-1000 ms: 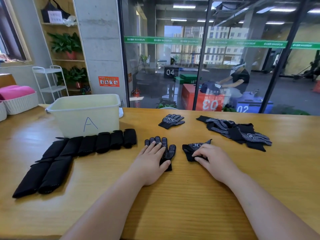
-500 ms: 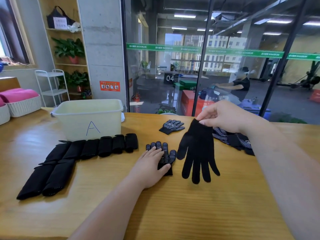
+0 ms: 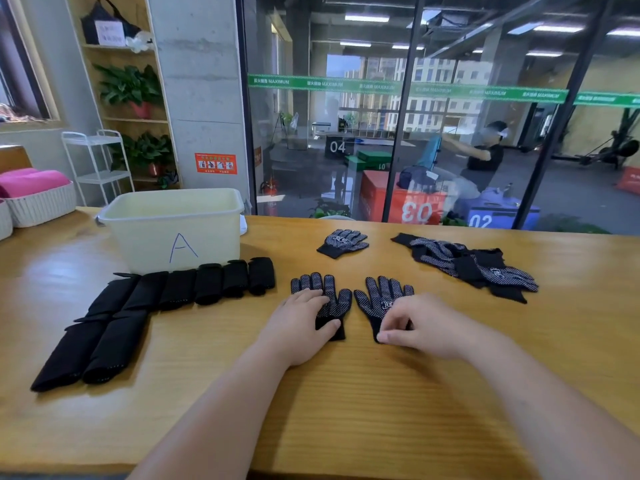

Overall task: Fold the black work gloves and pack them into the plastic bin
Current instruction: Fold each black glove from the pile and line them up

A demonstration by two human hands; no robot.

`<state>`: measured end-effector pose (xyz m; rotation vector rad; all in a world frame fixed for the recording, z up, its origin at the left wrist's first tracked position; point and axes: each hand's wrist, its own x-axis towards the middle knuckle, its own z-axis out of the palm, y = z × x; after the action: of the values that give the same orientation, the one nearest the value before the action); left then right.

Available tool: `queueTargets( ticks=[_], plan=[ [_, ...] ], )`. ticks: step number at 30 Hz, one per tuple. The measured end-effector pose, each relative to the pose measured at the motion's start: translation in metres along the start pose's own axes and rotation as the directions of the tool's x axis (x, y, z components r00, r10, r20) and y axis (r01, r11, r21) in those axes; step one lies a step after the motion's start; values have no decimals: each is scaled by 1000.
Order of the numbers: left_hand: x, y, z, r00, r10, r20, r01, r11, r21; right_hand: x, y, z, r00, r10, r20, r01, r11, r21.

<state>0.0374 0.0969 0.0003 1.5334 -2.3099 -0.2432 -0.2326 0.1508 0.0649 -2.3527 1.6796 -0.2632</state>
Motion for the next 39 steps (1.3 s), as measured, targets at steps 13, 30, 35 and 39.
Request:
queueTargets(
  ticks=[13,30,35,39],
  plan=[
    [-8,7,-5,999,51,-15,-51,999,-8,6,-6,39,989,149,15,-148,988,-45],
    [52,17,13,968,-124,216,65,963,263,72,6,64,933,355,-66,-361,915,-181],
    [41,20,9,963,-126,238,61,963,264,64,2,63,933,357,-53,-361,915,-183],
    [21,17,8,964,-111,242,48,966,254,44,-2,65,939,344,-26,-342,921,-188]
  ],
)
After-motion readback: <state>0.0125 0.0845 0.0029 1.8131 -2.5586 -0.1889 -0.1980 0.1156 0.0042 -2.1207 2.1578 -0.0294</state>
